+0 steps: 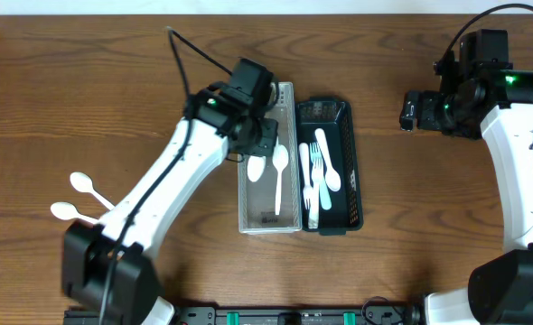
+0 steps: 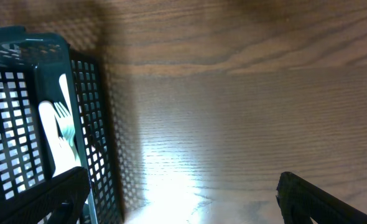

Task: Pack container
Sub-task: 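Carry the spoon into the clear basket and open left gripper, then move left gripper left over the remaining spoons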

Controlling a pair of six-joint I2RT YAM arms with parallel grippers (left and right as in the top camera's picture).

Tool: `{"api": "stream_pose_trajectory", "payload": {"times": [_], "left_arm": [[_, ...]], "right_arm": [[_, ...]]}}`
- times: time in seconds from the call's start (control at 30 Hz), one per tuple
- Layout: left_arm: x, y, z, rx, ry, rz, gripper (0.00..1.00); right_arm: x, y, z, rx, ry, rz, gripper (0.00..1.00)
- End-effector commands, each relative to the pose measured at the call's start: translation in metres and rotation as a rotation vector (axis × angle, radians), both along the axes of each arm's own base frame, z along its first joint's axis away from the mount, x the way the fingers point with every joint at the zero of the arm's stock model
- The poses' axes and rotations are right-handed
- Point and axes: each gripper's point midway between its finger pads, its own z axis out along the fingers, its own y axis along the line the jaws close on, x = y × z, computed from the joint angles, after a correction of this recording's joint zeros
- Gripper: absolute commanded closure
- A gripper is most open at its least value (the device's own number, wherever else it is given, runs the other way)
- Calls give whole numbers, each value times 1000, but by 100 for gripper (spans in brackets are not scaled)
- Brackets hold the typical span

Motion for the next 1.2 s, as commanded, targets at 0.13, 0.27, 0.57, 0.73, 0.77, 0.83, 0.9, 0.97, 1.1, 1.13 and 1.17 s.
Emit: {"api": "stream_pose_trajectory", "payload": {"times": [0.13, 0.27, 0.57, 0.73, 0.77, 0.83, 0.9, 0.97, 1.1, 1.13, 1.17], "left_arm": [[-3, 0, -29, 38, 73, 11, 43], [8, 13, -5, 64, -17, 27, 43], [23, 130, 79, 144, -254, 494, 41], [10, 222, 76, 151, -184, 894, 21], [4, 241, 70, 152, -156, 988, 15], [-5, 269, 57, 139, -102, 1121, 6], [-14, 290, 40, 101, -31, 1215, 4], [-21, 307, 21, 58, 39, 1282, 3], [-37, 341, -15, 52, 167, 1384, 3], [-40, 347, -23, 60, 194, 1385, 3], [-41, 350, -29, 64, 213, 1385, 3]], "right_arm": [[-2, -6, -4, -8, 15, -5, 1], [-1, -6, -4, -8, 14, -5, 1], [-1, -7, -4, -8, 13, -9, 1], [-1, -9, -4, -8, 14, -13, 1], [-1, -11, -4, -8, 13, -18, 1], [-2, -13, -4, -8, 13, -25, 1], [-1, -13, -4, -8, 13, -26, 1], [-1, -13, -4, -7, 13, -25, 1], [-2, -13, -4, -8, 13, -24, 1], [-2, -13, -4, -8, 13, -24, 1], [-2, -13, -4, -8, 13, -24, 1]]}}
